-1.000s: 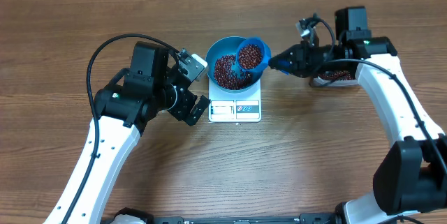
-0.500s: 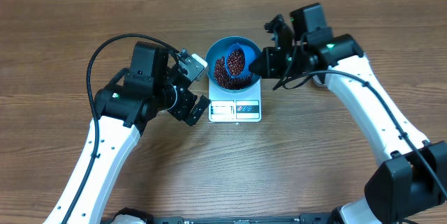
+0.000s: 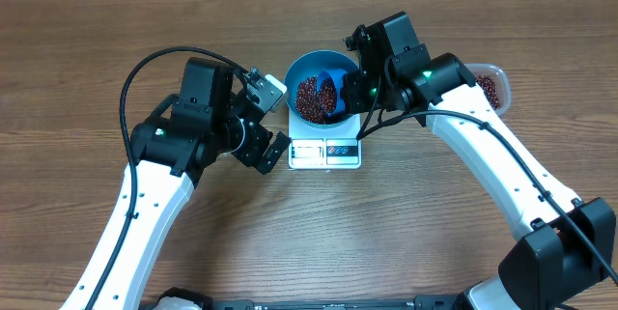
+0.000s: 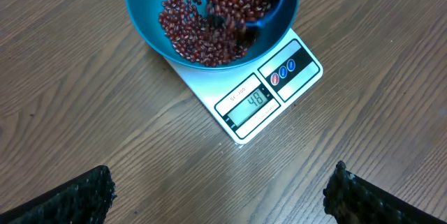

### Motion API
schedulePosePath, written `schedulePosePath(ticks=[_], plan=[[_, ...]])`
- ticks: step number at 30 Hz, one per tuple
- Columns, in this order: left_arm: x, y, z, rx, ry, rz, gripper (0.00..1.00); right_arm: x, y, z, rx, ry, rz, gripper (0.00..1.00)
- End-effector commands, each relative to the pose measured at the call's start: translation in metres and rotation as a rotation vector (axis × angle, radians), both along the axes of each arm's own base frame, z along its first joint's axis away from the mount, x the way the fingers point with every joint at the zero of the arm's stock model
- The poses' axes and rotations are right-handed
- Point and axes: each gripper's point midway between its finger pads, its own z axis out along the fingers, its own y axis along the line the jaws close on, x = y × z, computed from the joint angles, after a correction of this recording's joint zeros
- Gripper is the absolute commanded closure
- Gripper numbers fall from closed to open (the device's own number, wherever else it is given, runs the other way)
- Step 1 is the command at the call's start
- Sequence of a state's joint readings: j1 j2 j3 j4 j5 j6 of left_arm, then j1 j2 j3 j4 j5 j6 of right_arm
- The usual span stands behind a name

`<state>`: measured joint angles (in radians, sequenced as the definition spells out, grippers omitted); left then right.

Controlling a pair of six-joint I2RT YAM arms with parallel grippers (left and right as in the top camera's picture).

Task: Scoop item into bowl and weigh 150g on scale
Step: 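Tip the scoop over the bowl to pour the beans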

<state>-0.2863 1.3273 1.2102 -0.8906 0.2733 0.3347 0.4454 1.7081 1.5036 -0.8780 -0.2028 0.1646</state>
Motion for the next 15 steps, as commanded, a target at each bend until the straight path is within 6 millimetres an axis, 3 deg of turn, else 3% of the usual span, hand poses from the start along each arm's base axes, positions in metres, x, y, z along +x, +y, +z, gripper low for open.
schedulePosePath(ticks=[1, 15], plan=[[-0.0010, -0.0030, -0.0029, -0.016, 0.019, 0.004, 0.00, 0.0096, -0.0016, 0.0290, -0.011, -0.114, 0.037, 0.96], [-0.0011, -0.0030, -0.0029, -0.017, 0.020, 0.004, 0.00, 0.0173, -0.0030, 0.0326, -0.067, -0.196, 0.108, 0.96]])
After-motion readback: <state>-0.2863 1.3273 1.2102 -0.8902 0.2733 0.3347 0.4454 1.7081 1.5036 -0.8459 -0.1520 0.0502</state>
